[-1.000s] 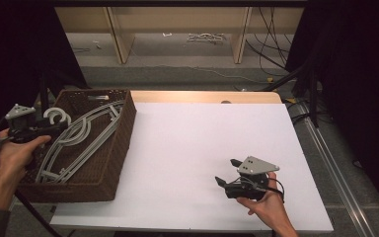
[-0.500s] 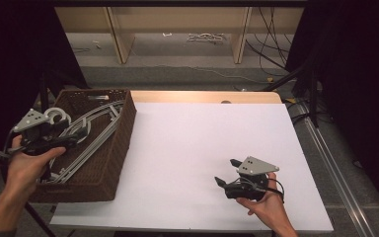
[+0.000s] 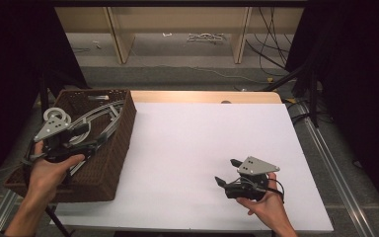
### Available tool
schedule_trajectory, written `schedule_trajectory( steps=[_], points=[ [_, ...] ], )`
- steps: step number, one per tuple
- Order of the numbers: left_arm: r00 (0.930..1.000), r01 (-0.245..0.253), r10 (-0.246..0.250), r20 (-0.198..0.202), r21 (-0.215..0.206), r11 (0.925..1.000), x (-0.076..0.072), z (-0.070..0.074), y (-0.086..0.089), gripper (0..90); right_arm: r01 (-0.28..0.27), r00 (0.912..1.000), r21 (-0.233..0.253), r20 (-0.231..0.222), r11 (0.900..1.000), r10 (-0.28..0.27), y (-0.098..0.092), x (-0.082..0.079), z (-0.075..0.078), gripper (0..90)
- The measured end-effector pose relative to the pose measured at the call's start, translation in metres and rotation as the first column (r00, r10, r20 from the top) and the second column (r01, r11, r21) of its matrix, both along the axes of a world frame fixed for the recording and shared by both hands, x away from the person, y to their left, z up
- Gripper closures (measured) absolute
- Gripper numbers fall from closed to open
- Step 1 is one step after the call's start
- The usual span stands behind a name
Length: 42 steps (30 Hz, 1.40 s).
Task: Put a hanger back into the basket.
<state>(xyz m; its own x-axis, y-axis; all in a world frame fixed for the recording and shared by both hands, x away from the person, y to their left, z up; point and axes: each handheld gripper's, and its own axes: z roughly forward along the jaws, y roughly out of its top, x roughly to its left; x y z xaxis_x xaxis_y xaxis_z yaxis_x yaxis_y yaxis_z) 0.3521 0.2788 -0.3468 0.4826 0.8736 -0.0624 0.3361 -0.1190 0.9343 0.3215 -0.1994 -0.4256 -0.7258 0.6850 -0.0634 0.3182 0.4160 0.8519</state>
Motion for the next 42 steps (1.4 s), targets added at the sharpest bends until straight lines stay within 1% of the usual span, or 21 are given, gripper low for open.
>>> schedule_trajectory(
  steps=[3, 5, 10, 11, 13, 17, 19, 20, 21, 22, 25, 27, 31, 33, 34, 35, 36, 37, 39, 40, 42],
  points=[
    [0.9998, 0.014, -0.014, 0.015, 0.006, 0.9999, -0.002, -0.001, -0.005, 25.6, -0.001, 1.0, 0.004, -0.009, 1.0, 0.001, 0.0, 0.0, 0.0, 25.1],
    [0.9976, 0.059, -0.059, 0.036, 0.013, 0.9982, -0.003, -0.003, -0.013, 24.5, 0.001, 1.0, 0.0, 0.002, 1.0, -0.001, 0.0, 0.0, 0.0, 25.1],
    [0.9951, 0.09, -0.09, 0.04, 0.009, 0.9959, -0.006, -0.007, -0.023, 23.3, 0.004, 1.0, 0.007, -0.005, 1.0, -0.004, 0.0, 0.0, 0.0, 25.1],
    [0.992, 0.113, -0.113, 0.055, 0.007, 0.9935, -0.007, -0.009, -0.028, 23.2, 0.006, 1.0, 0.009, -0.005, 1.0, -0.006, -0.001, 0.0, 0.0, 25.1],
    [0.9889, 0.136, -0.136, 0.06, -0.001, 0.9907, -0.009, -0.011, -0.034, 22.7, 0.01, 0.9999, 0.011, -0.004, 1.0, -0.01, -0.001, 0.0, 0.0, 24.9],
    [0.9806, 0.183, -0.183, 0.07, 0.007, 0.9831, -0.01, -0.018, -0.046, 20.9, 0.01, 0.9999, 0.011, -0.005, 1.0, -0.01, -0.001, 0.0, 0.0, 24.5],
    [0.9797, 0.187, -0.187, 0.072, 0.01, 0.9823, -0.012, -0.02, -0.05, 19.2, 0.012, 0.9999, 0.01, -0.005, 1.0, -0.012, 0.0, 0.0, 0.0, 23.9],
    [0.9739, 0.214, -0.214, 0.075, 0.007, 0.9768, -0.013, -0.024, -0.056, 17.9, 0.013, 0.9999, 0.011, -0.004, 1.0, -0.013, 0.0, 0.0, 0.0, 23.8],
    [0.9712, 0.226, -0.227, 0.073, 0.014, 0.9739, -0.014, -0.026, -0.059, 17.8, 0.013, 0.9999, 0.012, -0.004, 1.0, -0.013, 0.0, 0.0, 0.0, 23.6],
    [0.9719, 0.227, -0.227, 0.062, 0.011, 0.9739, -0.016, -0.027, -0.062, 17.8, 0.011, 0.9999, 0.011, -0.006, 1.0, -0.011, 0.0, 0.0, 0.0, 23.2],
    [0.9706, 0.231, -0.231, 0.066, 0.009, 0.9729, -0.018, -0.03, -0.068, 17.7, 0.011, 0.9999, 0.015, -0.005, 1.0, -0.011, 0.0, 0.0, 0.0, 22.8],
    [0.9698, 0.236, -0.236, 0.062, 0.011, 0.9718, -0.018, -0.031, -0.069, 17.6, 0.012, 0.9999, 0.015, -0.004, 1.0, -0.012, 0.0, 0.0, 0.0, 22.4],
    [0.9698, 0.239, -0.238, 0.051, -0.002, 0.9711, -0.019, -0.037, -0.074, 17.6, 0.014, 0.9999, 0.023, 0.0, 1.0, -0.014, -0.001, 0.001, -0.001, 21.9],
    [0.9692, 0.24, -0.24, 0.056, -0.004, 0.9707, -0.02, -0.038, -0.077, 17.6, 0.019, 0.9998, 0.028, 0.003, 0.999, -0.019, 0.0, 0.0, -0.002, 21.5],
    [0.9666, 0.248, -0.247, 0.068, 0.001, 0.9689, -0.022, -0.04, -0.079, 17.6, 0.012, 0.9999, 0.032, 0.0, 0.999, -0.012, 0.0, 0.0, -0.002, 21.5],
    [0.9645, 0.256, -0.255, 0.07, -0.005, 0.9667, -0.023, -0.041, -0.081, 17.6, 0.009, 1.0, 0.035, 0.002, 0.999, -0.009, 0.001, 0.001, -0.003, 21.5],
    [0.9631, 0.26, -0.26, 0.071, 0.002, 0.9656, -0.024, -0.042, -0.081, 17.5, 0.007, 1.0, 0.034, 0.0, 0.999, -0.007, 0.001, 0.001, -0.003, 21.4],
    [0.9629, 0.261, -0.26, 0.073, -0.009, 0.9653, -0.025, -0.044, -0.082, 17.1, 0.01, 0.9999, 0.037, 0.012, 0.999, -0.011, 0.001, 0.002, -0.004, 21.2],
    [0.9618, 0.263, -0.262, 0.081, -0.008, 0.9647, -0.026, -0.046, -0.084, 16.8, 0.008, 1.0, 0.03, 0.002, 1.0, -0.008, 0.002, 0.002, -0.004, 21.1],
    [0.9601, 0.267, -0.268, 0.082, 0.014, 0.9635, -0.027, -0.051, -0.086, 16.8, 0.0, 1.0, 0.032, -0.002, 0.999, 0.0, 0.003, 0.002, -0.005, 21.2],
    [0.9611, 0.264, -0.267, 0.071, 0.043, 0.9634, -0.029, -0.056, -0.089, 16.8, -0.004, 1.0, 0.029, -0.004, 1.0, 0.004, 0.004, 0.002, -0.005, 21.2]
  ],
)
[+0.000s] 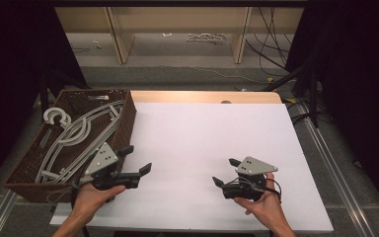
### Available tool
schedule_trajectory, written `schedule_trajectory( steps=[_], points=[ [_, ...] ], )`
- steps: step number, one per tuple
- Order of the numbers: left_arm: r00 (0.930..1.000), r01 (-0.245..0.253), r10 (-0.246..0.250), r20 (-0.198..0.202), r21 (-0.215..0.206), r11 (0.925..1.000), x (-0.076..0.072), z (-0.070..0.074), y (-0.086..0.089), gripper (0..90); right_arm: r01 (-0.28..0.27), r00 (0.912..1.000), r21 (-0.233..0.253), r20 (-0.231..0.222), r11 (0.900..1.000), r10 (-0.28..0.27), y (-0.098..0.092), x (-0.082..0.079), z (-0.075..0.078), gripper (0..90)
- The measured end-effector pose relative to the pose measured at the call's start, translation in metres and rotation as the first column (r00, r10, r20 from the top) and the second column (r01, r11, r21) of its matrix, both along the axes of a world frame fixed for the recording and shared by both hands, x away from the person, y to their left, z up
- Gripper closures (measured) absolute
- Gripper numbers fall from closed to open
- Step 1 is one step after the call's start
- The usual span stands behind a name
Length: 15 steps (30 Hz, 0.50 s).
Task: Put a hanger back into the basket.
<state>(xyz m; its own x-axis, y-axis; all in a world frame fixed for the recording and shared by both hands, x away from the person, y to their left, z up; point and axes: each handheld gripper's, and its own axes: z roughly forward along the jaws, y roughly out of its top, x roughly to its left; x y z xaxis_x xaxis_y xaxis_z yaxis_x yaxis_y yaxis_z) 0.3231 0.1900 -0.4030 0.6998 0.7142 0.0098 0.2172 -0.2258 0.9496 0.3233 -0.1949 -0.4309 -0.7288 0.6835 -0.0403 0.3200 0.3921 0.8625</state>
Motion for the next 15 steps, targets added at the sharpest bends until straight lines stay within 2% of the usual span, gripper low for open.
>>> schedule_trajectory(
  steps=[2, 7, 12, 15],
  points=[
    [1.0, 0.002, -0.002, -0.004, 0.015, 0.9999, -0.001, -0.004, -0.002, 16.8, -0.004, 0.9999, -0.004, 0.014, 1.0, 0.004, 0.0, 0.0, 0.0, 21.2],
    [0.9998, 0.017, -0.017, -0.008, 0.015, 0.9997, -0.005, -0.012, -0.008, 16.7, -0.001, 1.0, -0.001, 0.003, 1.0, 0.001, 0.001, -0.001, -0.001, 21.2],
    [0.9984, 0.054, -0.054, -0.018, 0.006, 0.9985, -0.012, -0.022, -0.014, 16.7, 0.008, 0.9998, 0.01, 0.018, 1.0, -0.008, 0.003, -0.005, 0.002, 21.3],
    [0.9987, 0.049, -0.049, -0.016, 0.006, 0.9988, -0.014, -0.027, -0.014, 16.8, 0.005, 0.9998, 0.018, 0.019, 1.0, -0.005, 0.003, -0.007, 0.003, 21.2]
  ],
)
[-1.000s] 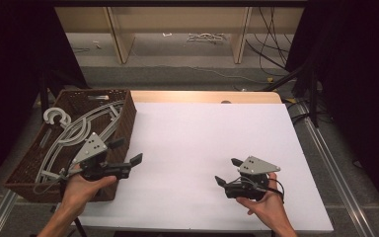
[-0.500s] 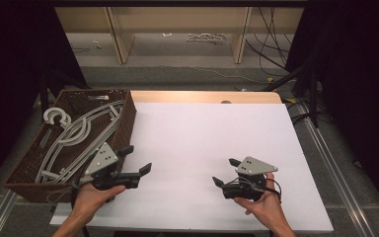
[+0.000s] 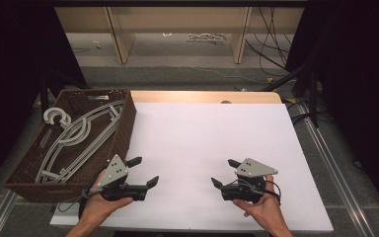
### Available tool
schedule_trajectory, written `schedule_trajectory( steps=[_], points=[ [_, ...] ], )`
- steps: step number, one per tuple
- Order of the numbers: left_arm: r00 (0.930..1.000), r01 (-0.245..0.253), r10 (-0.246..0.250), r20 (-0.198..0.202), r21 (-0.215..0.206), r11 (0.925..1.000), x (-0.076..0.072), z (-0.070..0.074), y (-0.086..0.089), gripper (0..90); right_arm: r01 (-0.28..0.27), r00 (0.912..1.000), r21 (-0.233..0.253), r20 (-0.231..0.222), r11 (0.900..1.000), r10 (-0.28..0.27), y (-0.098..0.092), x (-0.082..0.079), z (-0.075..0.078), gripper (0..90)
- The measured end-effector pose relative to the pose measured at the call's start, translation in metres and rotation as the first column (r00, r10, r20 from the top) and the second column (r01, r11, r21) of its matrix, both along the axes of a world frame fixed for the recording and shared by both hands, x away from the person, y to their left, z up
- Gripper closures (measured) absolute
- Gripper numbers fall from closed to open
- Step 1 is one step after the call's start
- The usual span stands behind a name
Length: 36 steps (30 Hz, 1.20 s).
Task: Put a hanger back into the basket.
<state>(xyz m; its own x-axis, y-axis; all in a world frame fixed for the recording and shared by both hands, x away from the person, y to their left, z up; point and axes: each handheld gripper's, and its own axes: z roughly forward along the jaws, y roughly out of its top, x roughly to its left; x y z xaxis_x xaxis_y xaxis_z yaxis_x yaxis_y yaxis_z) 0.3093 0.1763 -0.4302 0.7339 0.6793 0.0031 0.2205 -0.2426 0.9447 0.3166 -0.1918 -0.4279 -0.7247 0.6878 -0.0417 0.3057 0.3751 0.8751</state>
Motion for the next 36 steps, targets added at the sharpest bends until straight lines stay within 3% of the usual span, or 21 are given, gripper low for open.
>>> schedule_trajectory(
  steps=[7, 8, 17, 18, 22, 32, 36],
  points=[
    [0.9975, -0.007, 0.003, -0.071, -0.048, 0.9988, -0.006, -0.009, 0.0, 16.8, -0.015, 0.9987, 0.047, -0.048, 0.999, 0.017, 0.002, -0.01, -0.006, 19.3],
    [0.9973, -0.006, 0.003, -0.073, -0.04, 0.9992, -0.007, -0.009, -0.001, 16.7, -0.02, 0.9984, 0.047, -0.053, 0.999, 0.022, 0.002, -0.012, -0.007, 19.2],
    [0.9982, -0.008, 0.006, -0.06, -0.036, 0.9993, -0.007, -0.009, 0.0, 16.7, -0.003, 0.9989, 0.053, -0.046, 0.999, 0.005, -0.003, -0.021, -0.011, 18.1],
    [0.9982, -0.008, 0.006, -0.06, -0.036, 0.9993, -0.007, -0.009, 0.0, 16.7, -0.005, 0.998, 0.057, -0.062, 0.998, 0.009, -0.004, -0.021, -0.011, 18.1],
    [0.9992, 0.001, -0.003, -0.04, -0.039, 0.9992, -0.005, -0.008, 0.001, 16.8, 0.009, 0.9992, 0.062, -0.039, 0.998, -0.007, -0.005, -0.021, -0.011, 18.1],
    [0.9984, -0.02, 0.019, -0.053, -0.033, 0.9993, -0.003, -0.009, 0.003, 16.7, 0.01, 0.9987, 0.068, -0.049, 0.998, -0.007, -0.005, -0.02, -0.012, 18.1],
    [0.9987, -0.007, 0.005, -0.05, -0.042, 0.9991, -0.003, -0.01, 0.001, 16.8, 0.017, 0.9989, 0.064, -0.045, 0.998, -0.015, -0.005, -0.019, -0.013, 18.1]
  ],
)
